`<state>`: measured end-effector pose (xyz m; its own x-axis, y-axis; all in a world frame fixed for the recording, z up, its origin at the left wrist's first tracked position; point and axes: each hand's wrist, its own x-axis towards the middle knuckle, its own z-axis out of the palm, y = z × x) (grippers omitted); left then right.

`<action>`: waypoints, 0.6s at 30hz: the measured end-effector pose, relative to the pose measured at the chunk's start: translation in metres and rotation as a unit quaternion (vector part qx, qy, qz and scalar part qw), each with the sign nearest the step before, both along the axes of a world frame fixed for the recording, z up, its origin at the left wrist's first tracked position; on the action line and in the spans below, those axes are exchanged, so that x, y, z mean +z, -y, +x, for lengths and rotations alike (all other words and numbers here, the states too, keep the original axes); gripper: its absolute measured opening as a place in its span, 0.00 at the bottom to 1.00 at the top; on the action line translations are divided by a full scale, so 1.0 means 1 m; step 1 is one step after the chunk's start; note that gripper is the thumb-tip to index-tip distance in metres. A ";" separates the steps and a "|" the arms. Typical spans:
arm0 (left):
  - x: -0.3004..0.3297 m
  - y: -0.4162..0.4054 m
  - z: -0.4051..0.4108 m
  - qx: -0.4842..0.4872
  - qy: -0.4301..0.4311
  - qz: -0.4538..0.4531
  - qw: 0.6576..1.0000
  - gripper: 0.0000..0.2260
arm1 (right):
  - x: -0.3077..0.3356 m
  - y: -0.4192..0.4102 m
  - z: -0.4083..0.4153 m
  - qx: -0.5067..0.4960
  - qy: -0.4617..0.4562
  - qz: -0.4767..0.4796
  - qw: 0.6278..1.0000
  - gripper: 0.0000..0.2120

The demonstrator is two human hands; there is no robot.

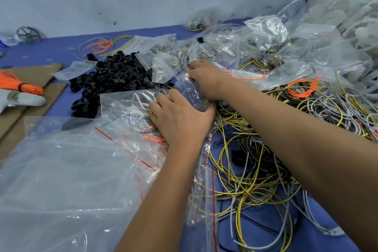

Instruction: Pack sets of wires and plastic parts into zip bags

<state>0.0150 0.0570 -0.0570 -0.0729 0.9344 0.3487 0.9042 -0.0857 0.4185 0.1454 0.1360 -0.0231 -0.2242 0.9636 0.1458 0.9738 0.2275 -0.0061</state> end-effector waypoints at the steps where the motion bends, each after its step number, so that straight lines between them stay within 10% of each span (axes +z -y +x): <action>1: 0.000 0.000 0.001 0.001 0.001 0.000 1.000 0.39 | 0.001 0.002 0.001 -0.017 -0.010 0.011 1.000 0.09; 12: 0.003 -0.006 0.008 -0.075 -0.052 0.029 0.995 0.26 | 0.035 0.059 0.023 -0.098 -0.241 0.085 0.962 0.09; 18: 0.005 -0.013 0.001 -0.112 0.091 0.020 0.989 0.05 | 0.025 0.090 0.017 -0.109 -0.579 0.027 0.808 0.05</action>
<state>0.0163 0.0704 -0.0516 0.0702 0.9200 0.3857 0.7706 -0.2956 0.5646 0.1625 0.0458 0.0015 0.2669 0.9468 0.1799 0.3400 0.0822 -0.9368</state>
